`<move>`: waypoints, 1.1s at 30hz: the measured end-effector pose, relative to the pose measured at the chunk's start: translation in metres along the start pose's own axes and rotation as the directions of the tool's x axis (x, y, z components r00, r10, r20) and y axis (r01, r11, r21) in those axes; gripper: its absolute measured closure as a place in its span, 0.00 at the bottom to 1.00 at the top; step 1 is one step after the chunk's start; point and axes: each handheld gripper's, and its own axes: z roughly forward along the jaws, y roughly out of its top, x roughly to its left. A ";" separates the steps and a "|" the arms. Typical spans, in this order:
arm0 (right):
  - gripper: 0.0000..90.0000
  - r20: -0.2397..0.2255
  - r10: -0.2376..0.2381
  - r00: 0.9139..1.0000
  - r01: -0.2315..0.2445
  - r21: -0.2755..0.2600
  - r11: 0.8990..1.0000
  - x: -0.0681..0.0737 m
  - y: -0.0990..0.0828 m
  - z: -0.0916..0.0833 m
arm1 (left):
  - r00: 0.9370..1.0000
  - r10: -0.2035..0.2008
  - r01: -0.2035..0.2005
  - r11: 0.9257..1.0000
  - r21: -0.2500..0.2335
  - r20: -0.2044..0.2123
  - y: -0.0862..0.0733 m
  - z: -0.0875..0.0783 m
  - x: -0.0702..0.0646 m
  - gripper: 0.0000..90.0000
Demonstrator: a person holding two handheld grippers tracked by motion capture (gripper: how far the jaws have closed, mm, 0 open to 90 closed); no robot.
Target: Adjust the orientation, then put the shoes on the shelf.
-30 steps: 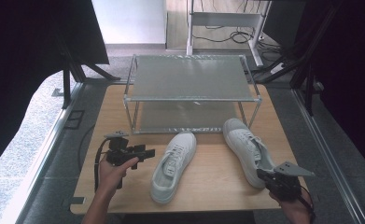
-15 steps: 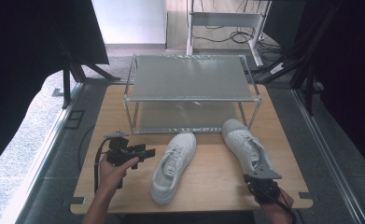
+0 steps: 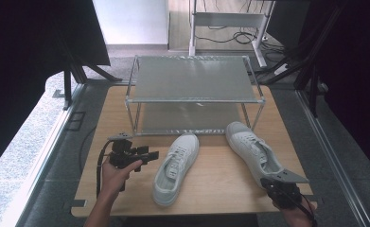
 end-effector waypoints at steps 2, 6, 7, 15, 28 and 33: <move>1.00 -0.009 -0.008 1.000 0.008 -0.011 1.000 0.001 0.000 0.000 | 1.000 0.001 -0.001 1.000 0.001 0.001 0.000 0.000 0.000 0.43; 0.98 -0.111 -0.010 0.994 0.000 -0.090 0.996 0.001 0.007 -0.008 | 1.000 0.017 -0.017 1.000 -0.012 0.014 0.003 -0.002 -0.009 0.43; 0.94 -0.142 -0.020 0.990 0.004 -0.117 0.993 0.003 0.012 -0.012 | 0.999 0.034 -0.033 0.999 -0.014 0.019 0.005 -0.003 -0.013 0.43; 0.71 -0.155 -0.103 0.982 0.062 -0.251 0.966 0.000 0.059 -0.036 | 0.994 0.106 -0.105 0.994 -0.022 0.021 0.013 -0.007 -0.035 0.42; 0.60 -0.119 -0.080 0.990 0.060 -0.161 0.985 -0.049 0.089 -0.016 | 0.992 0.125 -0.124 0.992 0.030 -0.030 0.016 0.001 -0.035 0.41; 0.57 -0.114 -0.064 0.991 0.049 -0.125 0.991 -0.059 0.086 -0.005 | 0.987 0.144 -0.140 0.988 0.065 -0.065 0.017 0.004 -0.037 0.42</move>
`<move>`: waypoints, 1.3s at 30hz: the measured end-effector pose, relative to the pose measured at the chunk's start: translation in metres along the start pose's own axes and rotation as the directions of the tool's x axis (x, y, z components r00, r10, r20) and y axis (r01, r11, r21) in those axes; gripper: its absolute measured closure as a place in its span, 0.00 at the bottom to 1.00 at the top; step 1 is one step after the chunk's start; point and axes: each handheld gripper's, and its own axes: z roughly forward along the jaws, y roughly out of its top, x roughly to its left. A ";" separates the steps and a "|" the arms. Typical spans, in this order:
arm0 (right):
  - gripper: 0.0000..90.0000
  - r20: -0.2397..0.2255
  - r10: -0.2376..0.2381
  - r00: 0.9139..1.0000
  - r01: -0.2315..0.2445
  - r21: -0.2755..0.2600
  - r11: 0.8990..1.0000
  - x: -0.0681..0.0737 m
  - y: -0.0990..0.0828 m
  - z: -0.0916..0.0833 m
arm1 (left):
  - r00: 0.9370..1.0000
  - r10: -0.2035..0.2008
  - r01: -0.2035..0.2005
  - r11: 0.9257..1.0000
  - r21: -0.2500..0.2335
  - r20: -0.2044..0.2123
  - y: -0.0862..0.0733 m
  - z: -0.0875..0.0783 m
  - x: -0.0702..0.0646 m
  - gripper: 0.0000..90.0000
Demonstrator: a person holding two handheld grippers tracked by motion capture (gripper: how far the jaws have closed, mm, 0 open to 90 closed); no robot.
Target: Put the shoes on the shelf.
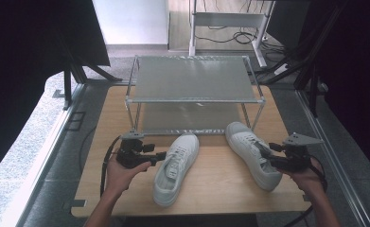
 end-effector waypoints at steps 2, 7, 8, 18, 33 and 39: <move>0.56 0.007 0.009 1.000 -0.009 0.006 1.000 -0.003 -0.001 0.002 | 1.000 0.005 -0.004 1.000 0.028 -0.010 0.001 0.006 0.000 0.42; 0.55 0.016 0.014 1.000 -0.015 0.044 0.999 -0.011 0.000 0.010 | 0.998 0.039 -0.033 0.994 0.105 -0.053 -0.002 0.021 -0.003 0.43; 0.55 0.017 0.011 1.000 -0.012 0.059 0.998 -0.013 0.000 0.012 | 0.997 0.047 -0.039 0.992 0.121 -0.061 -0.002 0.023 -0.003 0.44; 0.56 0.073 -0.034 0.997 0.018 0.203 0.979 -0.018 0.001 0.029 | 0.987 0.107 -0.078 0.972 0.223 -0.122 -0.004 0.042 -0.008 0.46; 0.66 0.159 -0.092 0.983 0.030 0.357 0.934 -0.030 0.000 0.069 | 0.978 0.088 -0.028 0.953 0.301 -0.187 0.000 0.077 -0.007 0.60; 0.74 0.159 -0.134 0.978 0.053 0.432 0.900 -0.031 0.004 0.085 | 0.980 0.047 0.012 0.955 0.295 -0.191 -0.001 0.080 -0.009 0.75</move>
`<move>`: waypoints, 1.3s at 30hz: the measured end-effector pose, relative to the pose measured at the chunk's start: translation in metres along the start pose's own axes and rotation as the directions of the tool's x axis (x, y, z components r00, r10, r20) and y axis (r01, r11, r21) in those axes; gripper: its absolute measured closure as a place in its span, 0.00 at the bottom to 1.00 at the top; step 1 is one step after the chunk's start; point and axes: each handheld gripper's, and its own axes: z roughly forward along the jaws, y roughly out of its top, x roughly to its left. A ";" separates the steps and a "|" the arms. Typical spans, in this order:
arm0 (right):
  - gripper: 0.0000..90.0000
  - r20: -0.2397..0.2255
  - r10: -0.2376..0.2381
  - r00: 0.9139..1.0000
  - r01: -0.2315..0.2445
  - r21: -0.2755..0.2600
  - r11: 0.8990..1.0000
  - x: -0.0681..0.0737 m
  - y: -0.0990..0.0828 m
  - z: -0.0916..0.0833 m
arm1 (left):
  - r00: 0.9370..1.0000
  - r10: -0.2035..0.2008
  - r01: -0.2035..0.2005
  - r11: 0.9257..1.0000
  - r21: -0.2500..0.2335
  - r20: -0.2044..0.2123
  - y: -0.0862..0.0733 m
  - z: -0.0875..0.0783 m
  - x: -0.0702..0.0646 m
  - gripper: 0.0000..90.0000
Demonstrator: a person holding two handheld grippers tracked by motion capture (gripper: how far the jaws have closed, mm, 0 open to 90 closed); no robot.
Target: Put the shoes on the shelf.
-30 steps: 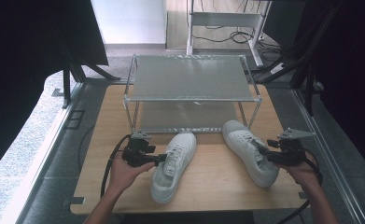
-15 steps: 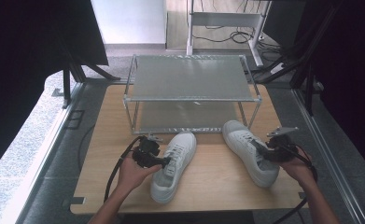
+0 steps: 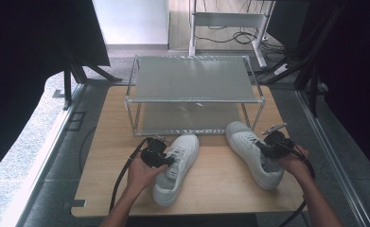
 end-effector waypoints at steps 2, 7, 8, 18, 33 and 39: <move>0.79 -0.017 0.003 1.000 -0.002 0.022 1.000 -0.001 0.004 0.003 | 1.000 -0.002 0.002 1.000 0.003 -0.022 0.000 0.000 -0.002 0.78; 0.88 -0.023 0.017 1.000 -0.016 0.064 0.998 -0.001 0.007 0.007 | 0.998 0.006 -0.006 1.000 0.008 -0.066 0.000 0.003 -0.006 0.82; 0.89 -0.020 0.021 1.000 -0.019 0.068 0.998 -0.001 0.007 0.007 | 0.997 0.007 -0.006 1.000 0.005 -0.075 0.000 0.003 -0.007 0.82; 0.95 -0.050 0.108 0.993 -0.105 0.060 0.993 -0.007 0.005 0.008 | 0.990 0.021 -0.023 1.000 -0.012 -0.141 -0.003 0.007 -0.012 0.85; 0.96 -0.078 0.165 0.983 -0.162 0.048 0.986 -0.011 0.004 0.007 | 0.996 -0.082 0.080 0.995 -0.061 -0.030 -0.008 0.001 0.014 0.93; 0.96 -0.127 0.202 0.971 -0.204 -0.003 0.979 -0.016 -0.001 0.002 | 0.981 -0.154 0.167 0.981 -0.099 0.119 -0.012 -0.003 0.032 0.95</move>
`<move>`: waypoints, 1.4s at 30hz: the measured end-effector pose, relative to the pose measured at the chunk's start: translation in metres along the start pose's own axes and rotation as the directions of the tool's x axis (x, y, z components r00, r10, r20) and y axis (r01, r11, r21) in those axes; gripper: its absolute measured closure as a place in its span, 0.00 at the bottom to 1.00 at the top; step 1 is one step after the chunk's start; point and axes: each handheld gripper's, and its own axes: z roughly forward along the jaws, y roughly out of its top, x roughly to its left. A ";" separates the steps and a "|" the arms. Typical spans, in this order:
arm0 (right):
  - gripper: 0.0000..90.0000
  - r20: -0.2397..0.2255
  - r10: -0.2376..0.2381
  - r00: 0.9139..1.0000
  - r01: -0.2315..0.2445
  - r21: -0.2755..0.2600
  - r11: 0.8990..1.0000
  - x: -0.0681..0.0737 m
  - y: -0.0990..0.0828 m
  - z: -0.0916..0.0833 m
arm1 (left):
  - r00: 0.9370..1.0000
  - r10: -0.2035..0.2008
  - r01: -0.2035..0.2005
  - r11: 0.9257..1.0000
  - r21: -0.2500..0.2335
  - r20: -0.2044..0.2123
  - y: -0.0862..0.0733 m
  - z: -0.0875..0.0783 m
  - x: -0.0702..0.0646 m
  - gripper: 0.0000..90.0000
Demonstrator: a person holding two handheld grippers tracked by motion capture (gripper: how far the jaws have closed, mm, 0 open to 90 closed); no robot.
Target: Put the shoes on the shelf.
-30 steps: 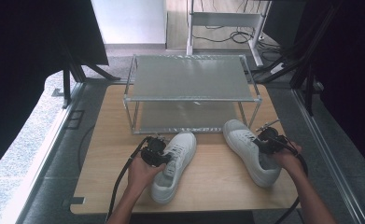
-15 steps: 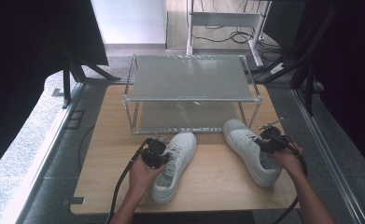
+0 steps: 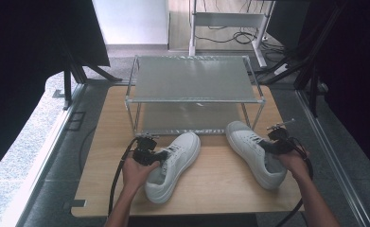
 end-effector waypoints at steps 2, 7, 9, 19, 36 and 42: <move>0.97 -0.032 0.022 0.999 -0.023 -0.024 0.999 0.000 -0.002 -0.004 | 0.999 -0.014 0.014 1.000 -0.014 0.047 0.000 -0.002 0.002 0.95; 0.97 -0.091 0.048 0.995 -0.056 -0.080 0.995 -0.002 -0.005 -0.017 | 0.991 -0.033 0.039 0.998 -0.045 0.128 -0.002 -0.010 0.003 0.94; 0.97 -0.122 0.061 0.991 -0.074 -0.102 0.992 -0.003 -0.006 -0.023 | 0.988 -0.036 0.044 0.998 -0.053 0.149 -0.002 -0.014 0.004 0.94; 0.97 -0.218 0.066 0.974 -0.109 -0.189 0.976 -0.001 -0.010 -0.051 | 0.973 -0.031 0.058 0.992 -0.109 0.229 0.002 -0.040 0.006 0.94; 0.97 -0.346 0.012 0.938 -0.128 -0.315 0.940 0.014 0.011 -0.100 | 0.960 0.035 0.029 0.975 -0.221 0.279 0.029 -0.085 -0.001 0.94; 0.97 -0.354 0.001 0.935 -0.128 -0.337 0.933 0.018 0.022 -0.106 | 0.954 0.046 0.033 0.966 -0.255 0.298 0.046 -0.098 -0.001 0.94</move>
